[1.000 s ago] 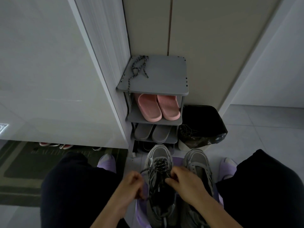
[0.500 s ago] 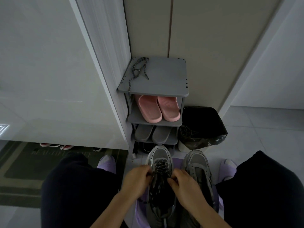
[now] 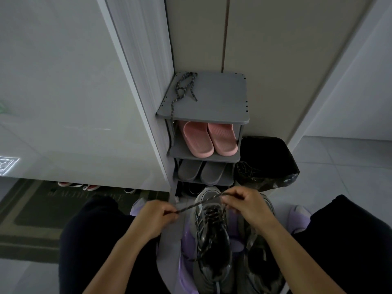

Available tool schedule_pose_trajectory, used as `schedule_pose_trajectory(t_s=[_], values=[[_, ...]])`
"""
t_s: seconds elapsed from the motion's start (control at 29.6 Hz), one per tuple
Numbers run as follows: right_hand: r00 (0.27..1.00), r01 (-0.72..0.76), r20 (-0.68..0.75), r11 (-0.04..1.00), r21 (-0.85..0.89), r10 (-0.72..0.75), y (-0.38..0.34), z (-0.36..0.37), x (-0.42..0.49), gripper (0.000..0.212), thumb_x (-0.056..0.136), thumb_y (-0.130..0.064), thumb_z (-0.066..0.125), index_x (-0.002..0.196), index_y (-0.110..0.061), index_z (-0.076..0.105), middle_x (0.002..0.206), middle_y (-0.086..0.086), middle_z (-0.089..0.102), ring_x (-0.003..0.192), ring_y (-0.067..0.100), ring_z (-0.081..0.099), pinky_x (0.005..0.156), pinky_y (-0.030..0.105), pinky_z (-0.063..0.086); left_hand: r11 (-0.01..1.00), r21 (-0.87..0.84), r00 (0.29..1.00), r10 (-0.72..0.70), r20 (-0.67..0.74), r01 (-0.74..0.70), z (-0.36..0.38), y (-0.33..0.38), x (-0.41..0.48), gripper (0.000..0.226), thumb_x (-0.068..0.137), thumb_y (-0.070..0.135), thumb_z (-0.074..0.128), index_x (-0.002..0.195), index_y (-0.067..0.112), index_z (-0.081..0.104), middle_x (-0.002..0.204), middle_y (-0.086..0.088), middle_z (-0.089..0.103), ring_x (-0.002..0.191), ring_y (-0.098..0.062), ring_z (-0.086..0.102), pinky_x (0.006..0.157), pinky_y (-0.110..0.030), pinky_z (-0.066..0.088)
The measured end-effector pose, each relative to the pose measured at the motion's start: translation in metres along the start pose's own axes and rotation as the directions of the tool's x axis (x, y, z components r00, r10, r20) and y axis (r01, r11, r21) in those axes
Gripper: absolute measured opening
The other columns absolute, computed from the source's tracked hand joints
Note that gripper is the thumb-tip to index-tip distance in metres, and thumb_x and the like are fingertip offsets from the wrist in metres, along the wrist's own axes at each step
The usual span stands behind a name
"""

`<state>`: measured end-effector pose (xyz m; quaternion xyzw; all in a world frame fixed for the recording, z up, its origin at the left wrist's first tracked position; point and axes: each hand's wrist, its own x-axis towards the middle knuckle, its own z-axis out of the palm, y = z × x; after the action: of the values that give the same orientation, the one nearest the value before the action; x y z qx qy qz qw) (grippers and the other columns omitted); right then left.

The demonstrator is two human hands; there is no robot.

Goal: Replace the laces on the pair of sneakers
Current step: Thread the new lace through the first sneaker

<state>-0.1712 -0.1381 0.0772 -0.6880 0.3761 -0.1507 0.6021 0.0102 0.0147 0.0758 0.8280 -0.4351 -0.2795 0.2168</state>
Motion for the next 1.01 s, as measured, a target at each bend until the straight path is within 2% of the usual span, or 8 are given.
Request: schedule_pose_trajectory(t_s=[0.2, 0.27, 0.34, 0.41, 0.54, 0.68, 0.91, 1.01], values=[[0.991, -0.103, -0.057, 0.961, 0.257, 0.121, 0.007, 0.008, 0.001, 0.009, 0.085, -0.001, 0.06, 0.089, -0.006, 0.067, 0.074, 0.003, 0.067, 0.062, 0.009, 0.062, 0.056, 0.014, 0.05, 0.941, -0.3, 0.982, -0.12, 0.143, 0.158, 0.037, -0.004, -0.009, 0.024, 0.084, 0.006, 0.063, 0.062, 0.016, 0.064, 0.058, 0.0, 0.06, 0.054, -0.008, 0.057, 0.056, -0.02, 0.045], [0.988, -0.118, -0.071, 0.961, 0.252, 0.14, 0.009, 0.01, -0.002, 0.017, 0.086, -0.004, 0.061, 0.102, -0.01, 0.061, 0.09, 0.004, 0.065, 0.07, 0.011, 0.064, 0.061, 0.017, 0.052, 0.744, -0.62, 0.968, -0.213, 0.132, 0.248, 0.044, 0.005, -0.013, 0.025, 0.083, -0.006, 0.059, 0.067, 0.012, 0.064, 0.056, -0.003, 0.062, 0.049, -0.007, 0.06, 0.052, -0.017, 0.05], [0.992, -0.09, -0.089, 0.996, 0.001, 0.09, 0.015, 0.014, -0.008, 0.013, 0.084, -0.012, 0.065, 0.095, -0.019, 0.06, 0.092, -0.001, 0.062, 0.075, 0.004, 0.061, 0.067, 0.011, 0.048, 0.576, -0.776, 0.953, -0.286, 0.103, 0.257, 0.048, 0.014, -0.013, 0.019, 0.082, -0.009, 0.058, 0.071, 0.005, 0.065, 0.058, -0.006, 0.064, 0.05, -0.008, 0.062, 0.049, -0.016, 0.051], [0.999, -0.024, -0.044, 0.954, -0.298, 0.011, 0.022, 0.022, -0.018, 0.004, 0.083, -0.021, 0.066, 0.083, -0.024, 0.063, 0.086, -0.009, 0.057, 0.077, -0.001, 0.057, 0.068, 0.007, 0.041, 0.545, -0.805, 0.948, -0.311, 0.067, 0.236, 0.054, 0.02, -0.012, 0.015, 0.082, -0.008, 0.058, 0.073, 0.003, 0.064, 0.058, -0.006, 0.064, 0.049, -0.007, 0.061, 0.048, -0.015, 0.05], [0.997, -0.047, -0.076, 0.795, -0.605, 0.001, 0.039, 0.042, -0.036, 0.017, 0.083, -0.039, 0.064, 0.096, -0.03, 0.071, 0.115, -0.012, 0.041, 0.115, 0.013, 0.035, 0.099, 0.029, 0.031, 0.501, -0.84, 0.931, -0.365, 0.013, 0.208, 0.068, 0.027, -0.009, 0.019, 0.082, -0.011, 0.057, 0.072, 0.004, 0.063, 0.052, -0.002, 0.063, 0.045, -0.005, 0.059, 0.047, -0.013, 0.048], [0.987, -0.101, -0.156, 0.876, -0.472, 0.03, 0.042, 0.059, -0.046, 0.019, 0.088, -0.029, 0.06, 0.104, -0.027, 0.07, 0.14, -0.005, 0.035, 0.126, 0.02, 0.029, 0.098, 0.018, 0.022, 0.48, -0.856, 0.922, -0.388, -0.008, 0.195, 0.078, 0.026, -0.014, 0.017, 0.08, -0.013, 0.058, 0.073, 0.001, 0.064, 0.05, 0.0, 0.064, 0.047, -0.005, 0.061, 0.05, -0.013, 0.051], [0.98, -0.126, -0.191, 0.93, -0.344, 0.061, 0.048, 0.066, -0.048, 0.019, 0.088, -0.02, 0.062, 0.104, -0.019, 0.07, 0.14, -0.002, 0.035, 0.127, 0.018, 0.028, 0.097, 0.013, 0.017, 0.565, -0.817, 0.913, -0.386, -0.134, 0.119, 0.085, 0.029, -0.015, 0.019, 0.078, -0.01, 0.062, 0.071, 0.008, 0.065, 0.059, -0.004, 0.064, 0.049, -0.002, 0.059, 0.052, -0.011, 0.048], [0.978, -0.14, -0.192, 0.942, -0.304, 0.083, 0.047, 0.067, -0.047, 0.017, 0.087, -0.019, 0.063, 0.102, -0.018, 0.071, 0.138, -0.001, 0.038, 0.126, 0.017, 0.028, 0.096, 0.011, 0.016, 0.511, -0.849, 0.908, -0.407, -0.102, 0.134, 0.087, 0.027, -0.015, 0.015, 0.079, -0.009, 0.062, 0.073, 0.004, 0.066, 0.06, -0.008, 0.065, 0.05, -0.007, 0.06, 0.052, -0.014, 0.05]])
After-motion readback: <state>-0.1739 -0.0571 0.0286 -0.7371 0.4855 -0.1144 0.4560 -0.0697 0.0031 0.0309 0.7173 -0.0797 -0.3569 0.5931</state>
